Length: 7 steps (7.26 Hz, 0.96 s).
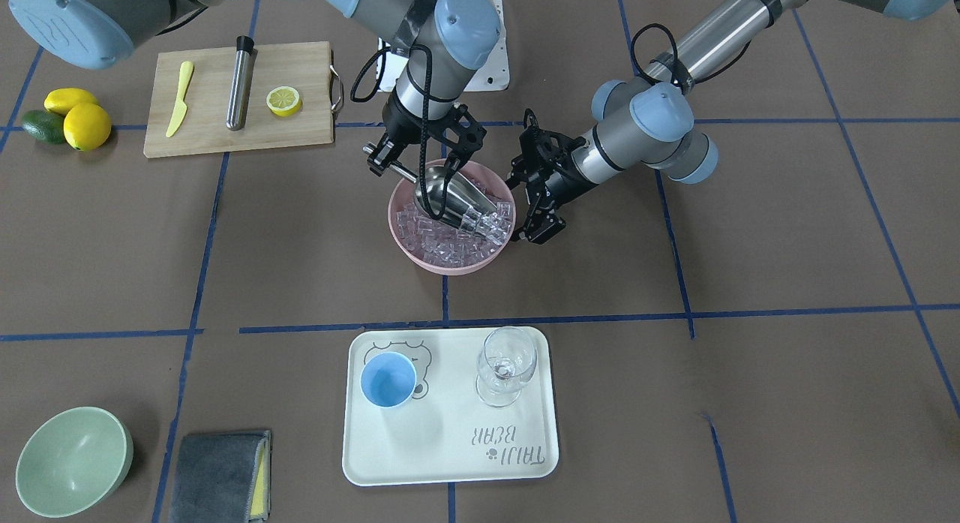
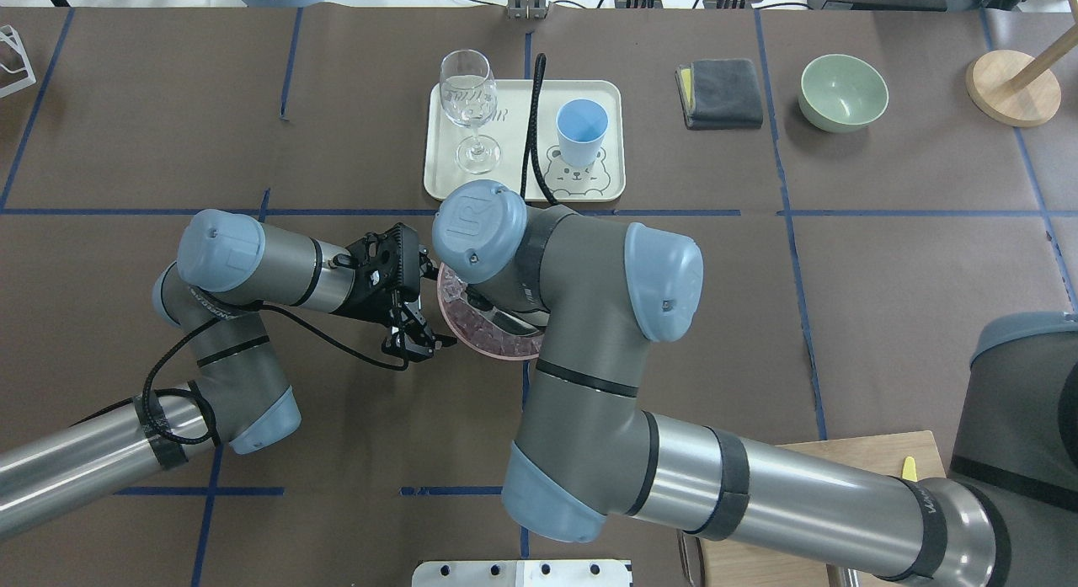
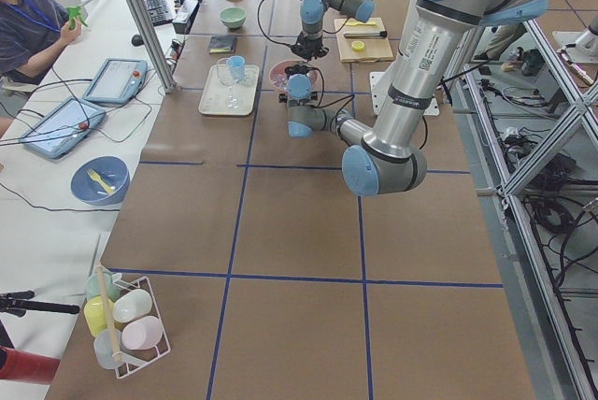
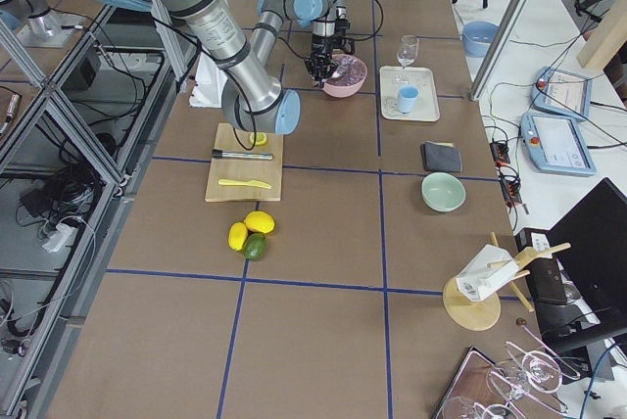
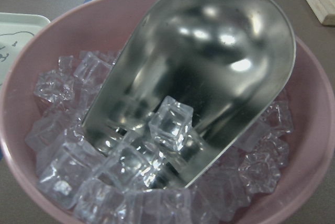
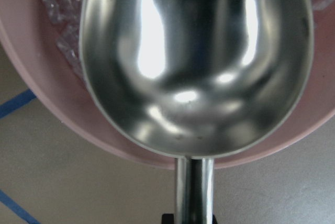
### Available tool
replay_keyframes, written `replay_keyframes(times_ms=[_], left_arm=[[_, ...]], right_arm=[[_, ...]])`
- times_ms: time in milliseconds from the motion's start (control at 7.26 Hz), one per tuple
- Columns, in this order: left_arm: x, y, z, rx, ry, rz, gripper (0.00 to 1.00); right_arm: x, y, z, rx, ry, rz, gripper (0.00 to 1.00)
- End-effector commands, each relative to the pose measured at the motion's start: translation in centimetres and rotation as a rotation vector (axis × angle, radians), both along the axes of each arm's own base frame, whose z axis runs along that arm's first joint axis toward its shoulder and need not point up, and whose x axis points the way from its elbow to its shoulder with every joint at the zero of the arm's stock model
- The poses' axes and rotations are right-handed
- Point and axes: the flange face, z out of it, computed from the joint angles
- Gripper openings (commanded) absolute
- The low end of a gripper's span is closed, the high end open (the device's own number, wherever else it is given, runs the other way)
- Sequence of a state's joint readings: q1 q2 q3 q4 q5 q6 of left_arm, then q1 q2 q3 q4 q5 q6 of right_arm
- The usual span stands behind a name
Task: Put ice in cup with scoop
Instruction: 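Dig the scoop into the ice cubes with the right gripper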
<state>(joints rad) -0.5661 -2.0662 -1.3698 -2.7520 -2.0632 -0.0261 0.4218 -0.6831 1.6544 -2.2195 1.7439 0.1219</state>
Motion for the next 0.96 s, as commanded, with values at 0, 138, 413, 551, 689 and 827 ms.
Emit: replay_keyframes(times_ms=[0, 138, 413, 551, 689, 827], left_arm=[[0.0, 0.0, 0.0, 0.000, 0.000, 0.000, 1.00], [0.0, 0.0, -0.1, -0.001, 0.001, 0.000, 1.00], [0.0, -0.1, -0.1, 0.000, 0.001, -0.005, 1.00], [0.0, -0.1, -0.1, 0.000, 0.001, -0.005, 1.00], [0.0, -0.1, -0.1, 0.000, 0.001, -0.005, 1.00], [0.0, -0.1, -0.1, 0.000, 0.001, -0.005, 1.00]], right_arm=[[1.8, 0.7, 1.9, 0.027, -0.077, 0.016, 0.00], [1.9, 0.8, 2.3, 0.029, -0.101, 0.030, 0.00], [2.5, 1.0, 4.3, 0.052, -0.204, 0.064, 0.00], [3.3, 1.1, 3.6, 0.059, -0.233, 0.075, 0.00], [4.3, 1.3, 3.1, 0.062, -0.254, 0.084, 0.00], [5.2, 1.7, 3.3, 0.051, -0.276, 0.116, 0.00]])
